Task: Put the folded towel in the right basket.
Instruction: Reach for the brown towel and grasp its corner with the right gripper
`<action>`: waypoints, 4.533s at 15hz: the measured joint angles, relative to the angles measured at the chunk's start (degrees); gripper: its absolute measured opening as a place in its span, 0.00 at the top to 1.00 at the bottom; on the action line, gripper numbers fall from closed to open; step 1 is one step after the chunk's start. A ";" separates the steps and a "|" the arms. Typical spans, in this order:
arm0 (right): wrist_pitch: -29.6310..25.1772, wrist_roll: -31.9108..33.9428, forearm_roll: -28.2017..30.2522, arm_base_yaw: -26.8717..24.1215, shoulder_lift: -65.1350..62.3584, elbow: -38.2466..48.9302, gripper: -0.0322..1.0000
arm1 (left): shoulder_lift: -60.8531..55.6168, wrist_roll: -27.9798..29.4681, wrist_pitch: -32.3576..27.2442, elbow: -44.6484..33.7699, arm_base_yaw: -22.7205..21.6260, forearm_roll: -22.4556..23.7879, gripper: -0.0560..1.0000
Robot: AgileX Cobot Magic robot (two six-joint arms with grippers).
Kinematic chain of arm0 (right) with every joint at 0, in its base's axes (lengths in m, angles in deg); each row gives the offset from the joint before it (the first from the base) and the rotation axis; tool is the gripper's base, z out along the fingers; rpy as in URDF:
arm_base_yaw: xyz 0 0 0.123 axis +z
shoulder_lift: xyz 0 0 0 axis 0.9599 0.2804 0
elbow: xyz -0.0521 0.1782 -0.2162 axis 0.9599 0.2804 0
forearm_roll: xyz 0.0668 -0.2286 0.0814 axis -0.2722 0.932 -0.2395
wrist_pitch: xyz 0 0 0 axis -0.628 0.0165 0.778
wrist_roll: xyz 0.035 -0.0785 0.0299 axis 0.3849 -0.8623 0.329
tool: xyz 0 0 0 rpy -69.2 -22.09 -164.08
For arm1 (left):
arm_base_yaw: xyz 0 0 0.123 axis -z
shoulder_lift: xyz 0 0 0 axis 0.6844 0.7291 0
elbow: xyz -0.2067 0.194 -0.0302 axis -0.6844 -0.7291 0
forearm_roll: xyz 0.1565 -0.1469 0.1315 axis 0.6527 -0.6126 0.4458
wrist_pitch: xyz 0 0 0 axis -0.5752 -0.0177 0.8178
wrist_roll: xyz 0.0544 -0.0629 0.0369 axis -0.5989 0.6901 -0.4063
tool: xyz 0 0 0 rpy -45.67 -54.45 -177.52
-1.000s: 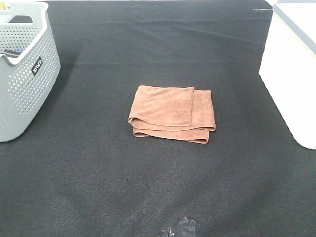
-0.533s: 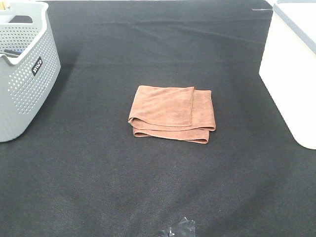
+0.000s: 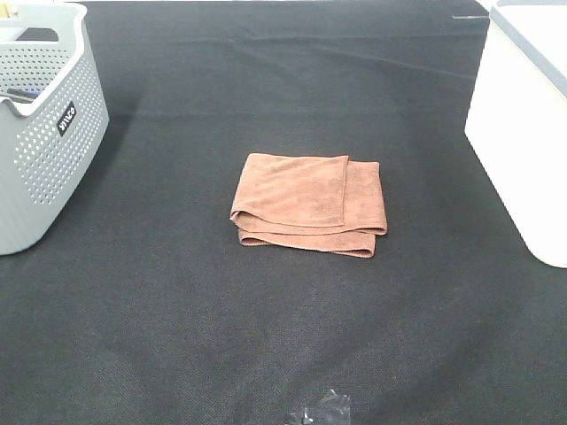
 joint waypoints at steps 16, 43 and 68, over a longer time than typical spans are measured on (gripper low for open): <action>0.00 0.00 0.00 0.00 0.00 0.00 0.03 | 0.00 0.00 0.00 0.00 0.00 0.00 0.01; 12.78 -11.57 -34.32 14.50 98.95 -49.73 0.03 | 0.00 0.00 0.00 0.00 0.00 0.00 0.01; 15.58 -5.27 -30.08 12.78 133.33 -67.78 0.03 | 0.00 0.00 0.00 0.00 0.00 0.00 0.01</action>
